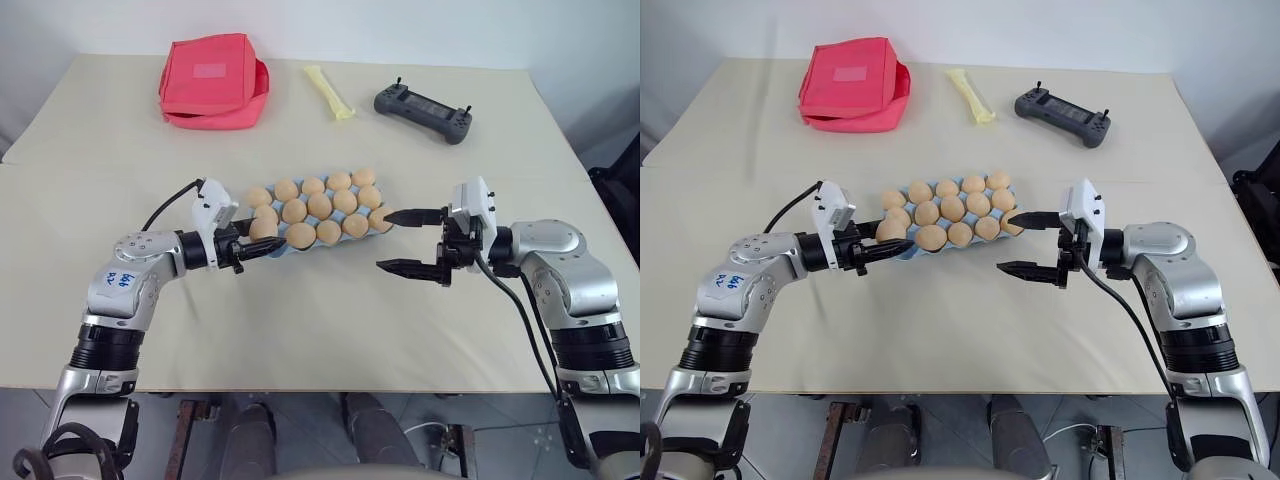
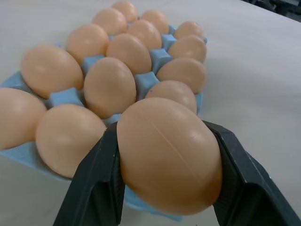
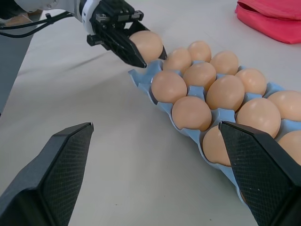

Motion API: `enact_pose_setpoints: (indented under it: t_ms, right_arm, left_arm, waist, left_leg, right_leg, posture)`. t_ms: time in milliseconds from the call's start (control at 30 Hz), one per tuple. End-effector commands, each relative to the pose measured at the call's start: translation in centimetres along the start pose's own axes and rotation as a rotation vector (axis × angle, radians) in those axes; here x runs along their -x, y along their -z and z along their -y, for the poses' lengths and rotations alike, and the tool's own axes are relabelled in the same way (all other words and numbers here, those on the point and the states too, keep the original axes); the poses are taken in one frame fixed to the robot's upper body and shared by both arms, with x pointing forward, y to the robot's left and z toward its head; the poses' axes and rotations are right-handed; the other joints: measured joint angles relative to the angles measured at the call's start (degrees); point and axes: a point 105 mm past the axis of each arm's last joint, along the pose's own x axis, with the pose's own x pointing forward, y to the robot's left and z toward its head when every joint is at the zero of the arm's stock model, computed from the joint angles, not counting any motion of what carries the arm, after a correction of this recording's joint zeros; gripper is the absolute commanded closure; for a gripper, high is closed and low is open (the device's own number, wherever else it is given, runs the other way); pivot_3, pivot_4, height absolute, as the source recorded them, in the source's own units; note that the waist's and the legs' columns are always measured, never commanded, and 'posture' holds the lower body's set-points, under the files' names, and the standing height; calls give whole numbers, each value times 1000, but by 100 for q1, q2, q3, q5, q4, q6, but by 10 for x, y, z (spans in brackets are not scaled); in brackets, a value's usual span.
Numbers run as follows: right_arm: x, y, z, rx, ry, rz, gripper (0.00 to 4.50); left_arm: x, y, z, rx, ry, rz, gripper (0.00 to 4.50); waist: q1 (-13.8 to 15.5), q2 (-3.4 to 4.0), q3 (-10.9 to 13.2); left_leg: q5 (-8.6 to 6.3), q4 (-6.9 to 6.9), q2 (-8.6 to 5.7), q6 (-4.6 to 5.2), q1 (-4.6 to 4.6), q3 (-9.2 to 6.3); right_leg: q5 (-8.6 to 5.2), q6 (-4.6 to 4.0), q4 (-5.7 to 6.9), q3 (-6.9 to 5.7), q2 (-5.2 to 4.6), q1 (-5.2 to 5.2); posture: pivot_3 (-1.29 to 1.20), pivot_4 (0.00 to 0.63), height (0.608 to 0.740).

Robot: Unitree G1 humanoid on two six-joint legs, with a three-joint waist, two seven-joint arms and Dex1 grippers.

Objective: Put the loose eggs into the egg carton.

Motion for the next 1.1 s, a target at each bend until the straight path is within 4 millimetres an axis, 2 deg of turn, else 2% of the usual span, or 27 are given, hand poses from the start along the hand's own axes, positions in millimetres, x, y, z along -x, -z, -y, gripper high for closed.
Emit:
enact_pose_setpoints:
  t_ms: [33,200,367,533,700,800,900,1000,1100]
  right_arm:
    - [8,-15,0,51,23,30,0]
    - [11,-15,0,51,35,26,0]
    - [11,-16,2,53,34,24,0]
    - [15,-16,4,55,40,15,0]
    - [22,-13,4,50,62,-3,0]
    - [28,-12,3,41,85,-7,0]
    - [33,-8,1,27,99,-17,0]
    - [36,-7,1,19,108,-19,0]
    - [37,-6,1,16,114,-21,0]
  left_arm:
    - [-6,-13,-7,-48,-33,29,1571]
    - [-1,-22,-9,-62,-70,47,33]
    - [7,-34,0,-103,-29,86,33]
    - [36,-42,-5,-94,-66,137,33]
    - [76,-23,-7,-100,-86,98,33]
    - [100,-21,-13,-132,-166,139,33]
    - [120,-11,-9,-106,-160,111,33]
    - [130,-5,-7,-102,-154,89,33]
    - [130,-4,-7,-98,-152,89,33]
  waist:
    - [10,0,0]
    - [-5,0,0]
    - [0,0,0]
    - [-28,1,0]
    - [-22,1,0]
    - [-3,1,0]
    - [2,1,0]
    - [-11,1,1]
    - [-10,1,1]
  left_leg:
    - [0,0,0,0,0,0]
    - [0,1,0,0,3,-1]
    - [1,2,0,1,2,-1]
    - [1,-1,1,1,3,-1]
    - [1,-1,1,1,5,-1]
    - [0,-1,1,1,3,-1]
    - [0,0,1,1,3,0]
    - [0,-4,1,2,4,1]
    - [0,-1,1,2,5,1]
  right_leg:
    - [0,0,1,0,0,0]
    - [1,1,5,0,1,1]
    - [1,2,5,0,1,1]
    - [1,2,6,0,1,0]
    - [0,0,4,0,0,0]
    - [-2,-4,3,-1,-1,0]
    - [-2,-4,1,-1,-3,1]
    - [-4,-7,0,-1,-3,0]
    - [-7,-13,0,-1,-3,1]
  posture:
    - [0,150,740]
    - [0,150,740]
    - [0,150,740]
    - [0,150,740]
    - [0,150,740]
    - [0,150,740]
    - [0,150,740]
    - [0,150,740]
    - [0,150,740]
